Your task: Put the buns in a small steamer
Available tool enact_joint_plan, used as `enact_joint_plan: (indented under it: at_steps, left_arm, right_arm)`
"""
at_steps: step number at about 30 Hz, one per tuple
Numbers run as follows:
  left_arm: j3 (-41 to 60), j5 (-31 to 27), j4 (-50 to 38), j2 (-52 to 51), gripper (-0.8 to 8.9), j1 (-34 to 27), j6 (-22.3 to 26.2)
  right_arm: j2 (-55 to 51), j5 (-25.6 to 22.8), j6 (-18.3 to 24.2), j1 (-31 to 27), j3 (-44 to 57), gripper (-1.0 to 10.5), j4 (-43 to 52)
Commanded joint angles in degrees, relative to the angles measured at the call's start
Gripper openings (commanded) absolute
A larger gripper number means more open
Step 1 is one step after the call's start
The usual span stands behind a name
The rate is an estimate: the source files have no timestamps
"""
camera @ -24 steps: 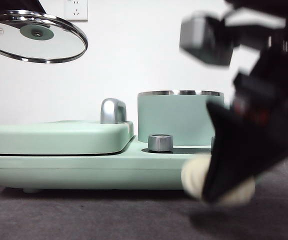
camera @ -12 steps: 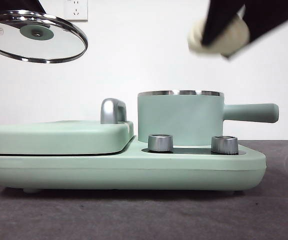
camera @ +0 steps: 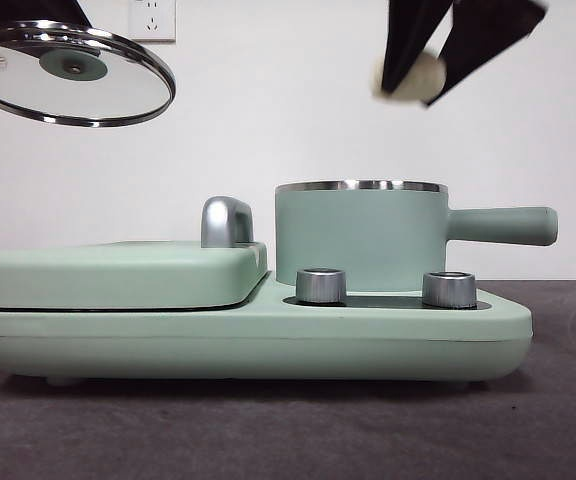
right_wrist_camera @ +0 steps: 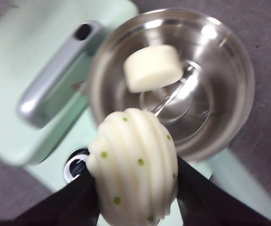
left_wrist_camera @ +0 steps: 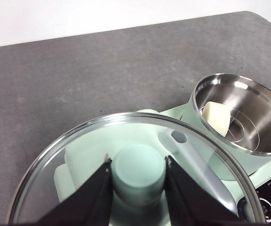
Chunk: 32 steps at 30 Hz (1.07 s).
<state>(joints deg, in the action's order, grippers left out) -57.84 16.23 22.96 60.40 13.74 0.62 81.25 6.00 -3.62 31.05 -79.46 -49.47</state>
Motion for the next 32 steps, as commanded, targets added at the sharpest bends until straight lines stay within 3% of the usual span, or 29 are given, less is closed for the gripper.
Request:
enact_joint_plan:
  at_steps: [1, 15, 18, 27, 30, 32]
  left_arm:
    - [-1.1, 0.1, -1.3, 0.1, 0.11, 0.1, 0.3]
    - [-1.1, 0.0, -1.4, 0.1, 0.11, 0.1, 0.4]
    - [-1.1, 0.0, -1.4, 0.1, 0.11, 0.1, 0.4]
    - [-1.1, 0.1, -1.3, 0.2, 0.11, 0.1, 0.4]
    - [-1.1, 0.1, -0.6, 0.2, 0.11, 0.1, 0.4]
    - [-1.1, 0.1, 0.2, 0.2, 0.11, 0.1, 0.4]
  right_arm:
    - [5.6, 0.0, 3.0, -0.7, -2.8, 2.1, 0.6]
    - [18.9, 0.1, 4.2, -3.0, -3.8, 2.2, 7.3]
    - [19.1, 0.0, 4.4, -3.0, -3.8, 3.7, 8.2]
    - [13.8, 0.0, 4.5, -2.6, -14.1, 3.8, -1.6]
    - [7.5, 0.1, 4.5, -1.8, -11.5, 3.8, 2.8]
    - [1.3, -0.1, 4.0, -0.7, -4.2, 3.8, 12.1]
